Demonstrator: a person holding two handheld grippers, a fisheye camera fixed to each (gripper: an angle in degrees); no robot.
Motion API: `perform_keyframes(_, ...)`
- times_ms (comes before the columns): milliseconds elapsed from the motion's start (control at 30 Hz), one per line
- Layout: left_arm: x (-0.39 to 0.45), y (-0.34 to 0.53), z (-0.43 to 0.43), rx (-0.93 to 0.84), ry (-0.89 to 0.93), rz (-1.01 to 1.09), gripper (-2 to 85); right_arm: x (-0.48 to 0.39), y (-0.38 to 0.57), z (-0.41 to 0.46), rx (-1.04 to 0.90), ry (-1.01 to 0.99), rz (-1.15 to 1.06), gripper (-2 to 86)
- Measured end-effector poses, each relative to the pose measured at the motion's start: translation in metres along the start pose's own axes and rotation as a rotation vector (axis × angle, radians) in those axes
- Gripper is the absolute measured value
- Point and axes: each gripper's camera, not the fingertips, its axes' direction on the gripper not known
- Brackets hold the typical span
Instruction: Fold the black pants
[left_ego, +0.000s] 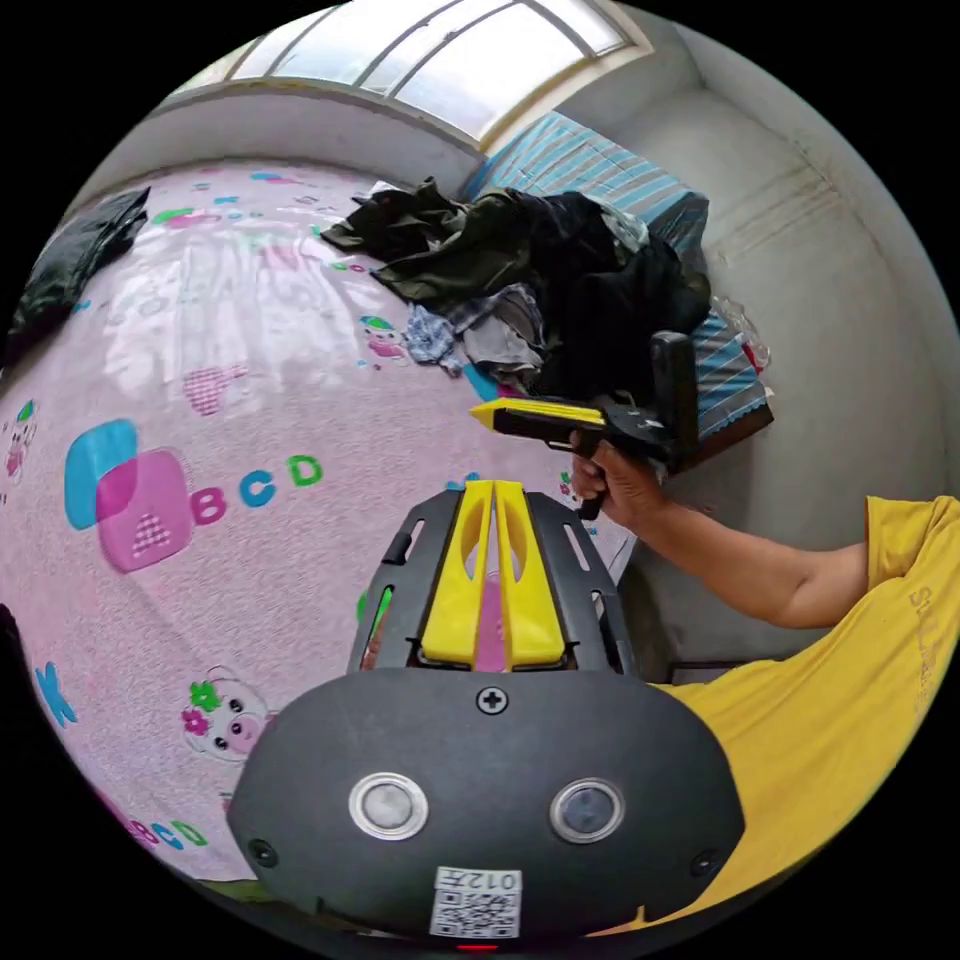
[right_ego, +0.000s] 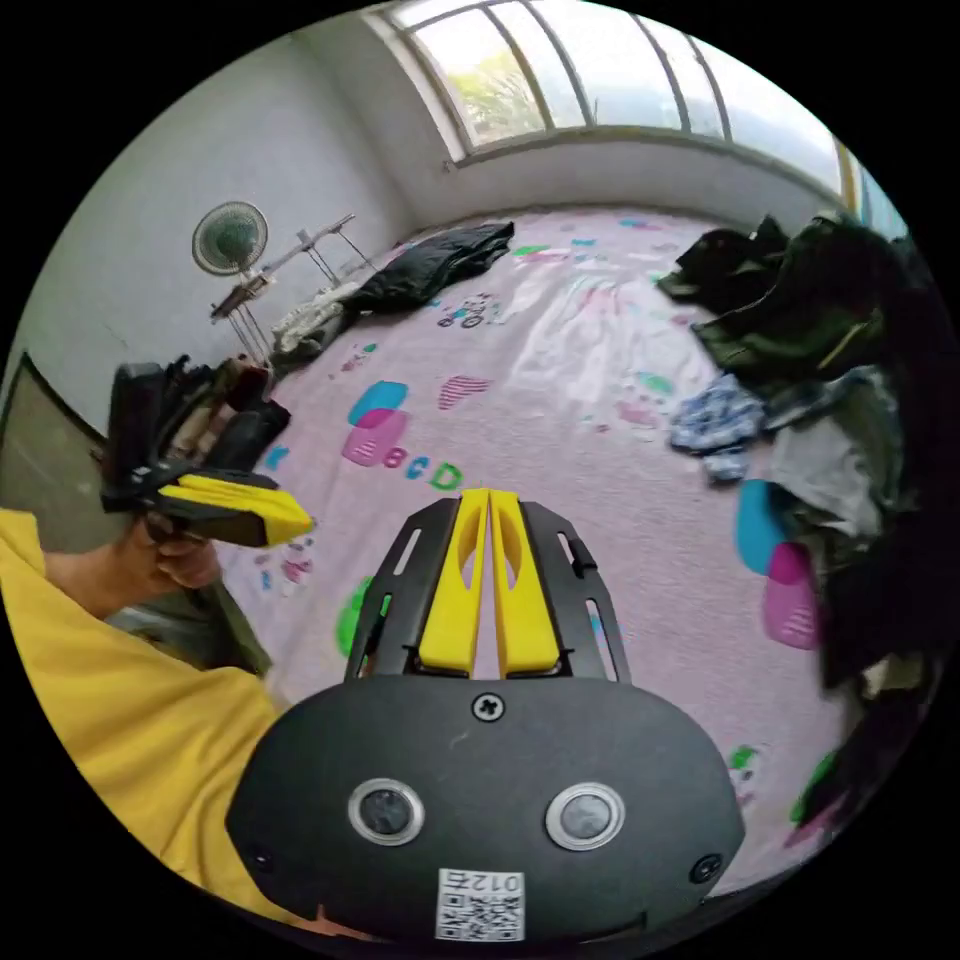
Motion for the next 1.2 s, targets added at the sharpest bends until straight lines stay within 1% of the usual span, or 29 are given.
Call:
perform_keyframes(33, 0.022, -0.009, 0.018, -0.01, -0.023, 0.023, 0.5, 0.009, 0.018, -0.015, 0.02, 0.145, -0.017, 0.3)
perform_keyframes(67, 0.044, -0.018, 0.036, -0.019, -0.055, 0.052, 0.4, 0.016, 0.027, -0.021, 0.03, 0.209, -0.006, 0.3)
perform_keyframes(100, 0.054, -0.022, 0.045, -0.025, -0.072, 0.064, 0.4, 0.032, 0.044, -0.03, 0.048, 0.316, 0.07, 0.3)
perform_keyframes(133, 0.073, -0.03, 0.064, -0.044, -0.099, 0.082, 0.4, 0.054, 0.06, -0.037, 0.031, 0.328, 0.146, 0.2)
perform_keyframes(167, 0.089, -0.039, 0.082, -0.068, -0.103, 0.087, 0.4, 0.066, 0.067, -0.04, 0.002, 0.295, 0.175, 0.3)
perform_keyframes(200, 0.097, -0.043, 0.091, -0.082, -0.098, 0.085, 0.5, 0.088, 0.078, -0.046, -0.033, 0.212, 0.218, 0.3)
perform_keyframes(233, 0.11, -0.053, 0.107, -0.106, -0.092, 0.076, 0.5, 0.105, 0.087, -0.055, -0.016, 0.189, 0.24, 0.4)
perform_keyframes(300, 0.13, -0.07, 0.126, -0.122, -0.11, 0.081, 0.5, 0.126, 0.091, -0.07, 0.016, 0.244, 0.249, 0.5)
perform_keyframes(433, 0.162, -0.132, 0.164, -0.16, -0.204, 0.144, 0.5, 0.177, 0.074, -0.102, 0.083, 0.337, 0.238, 1.2)
perform_keyframes(500, 0.17, -0.161, 0.178, -0.17, -0.208, 0.152, 0.5, 0.198, 0.061, -0.118, 0.124, 0.371, 0.232, 2.1)
perform_keyframes(567, 0.176, -0.197, 0.198, -0.185, -0.192, 0.152, 0.4, 0.22, 0.048, -0.134, 0.161, 0.373, 0.239, 3.4)
perform_keyframes(700, 0.183, -0.236, 0.232, -0.214, -0.159, 0.146, 0.4, 0.264, 0.01, -0.161, 0.224, 0.351, 0.241, 7.3)
perform_keyframes(767, 0.19, -0.25, 0.25, -0.219, -0.122, 0.124, 0.4, 0.285, -0.004, -0.16, 0.183, 0.324, 0.284, 8.5)
perform_keyframes(833, 0.195, -0.256, 0.261, -0.229, -0.095, 0.113, 0.4, 0.313, -0.015, -0.155, 0.12, 0.318, 0.397, 9.5)
perform_keyframes(933, 0.2, -0.261, 0.274, -0.27, -0.083, 0.117, 0.4, 0.329, -0.017, -0.16, 0.16, 0.232, 0.443, 7.5)
perform_keyframes(967, 0.199, -0.263, 0.277, -0.282, -0.084, 0.112, 0.4, 0.33, -0.016, -0.163, 0.167, 0.222, 0.427, 6.6)
perform_keyframes(1033, 0.195, -0.266, 0.279, -0.288, -0.083, 0.083, 0.4, 0.327, -0.009, -0.18, 0.209, 0.209, 0.325, 4.5)
perform_keyframes(1100, 0.19, -0.27, 0.279, -0.285, -0.068, 0.044, 0.4, 0.327, -0.001, -0.195, 0.19, 0.254, 0.302, 4.4)
perform_keyframes(1167, 0.185, -0.275, 0.277, -0.273, -0.053, 0.011, 0.4, 0.318, 0.01, -0.213, 0.202, 0.383, 0.225, 5.0)
perform_keyframes(1200, 0.185, -0.277, 0.277, -0.272, -0.05, 0.008, 0.4, 0.307, 0.018, -0.226, 0.236, 0.518, 0.139, 6.2)
